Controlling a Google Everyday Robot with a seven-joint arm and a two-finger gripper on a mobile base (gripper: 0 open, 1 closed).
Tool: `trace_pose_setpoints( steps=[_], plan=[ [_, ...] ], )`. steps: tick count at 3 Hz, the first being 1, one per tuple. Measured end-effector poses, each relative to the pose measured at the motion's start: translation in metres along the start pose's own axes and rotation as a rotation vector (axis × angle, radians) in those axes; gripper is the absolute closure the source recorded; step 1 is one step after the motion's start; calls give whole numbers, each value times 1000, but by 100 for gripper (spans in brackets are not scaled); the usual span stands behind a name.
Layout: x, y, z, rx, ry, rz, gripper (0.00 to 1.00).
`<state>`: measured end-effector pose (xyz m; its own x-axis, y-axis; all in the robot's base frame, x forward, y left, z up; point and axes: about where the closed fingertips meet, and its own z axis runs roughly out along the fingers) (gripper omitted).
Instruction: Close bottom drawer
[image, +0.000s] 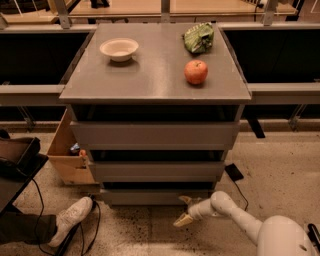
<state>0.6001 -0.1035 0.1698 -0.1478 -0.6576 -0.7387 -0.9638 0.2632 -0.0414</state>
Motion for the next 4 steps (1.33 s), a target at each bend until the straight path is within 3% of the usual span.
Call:
trace_pose_setpoints(
  steps=[1,2,3,4],
  plan=[
    [-5,-11,2,-3,2,-7,45],
    [-21,-41,17,-9,-29,-16,76],
    [-24,-58,19,7,-41,-13,100],
    [-24,-58,19,7,-41,-13,100]
  ],
)
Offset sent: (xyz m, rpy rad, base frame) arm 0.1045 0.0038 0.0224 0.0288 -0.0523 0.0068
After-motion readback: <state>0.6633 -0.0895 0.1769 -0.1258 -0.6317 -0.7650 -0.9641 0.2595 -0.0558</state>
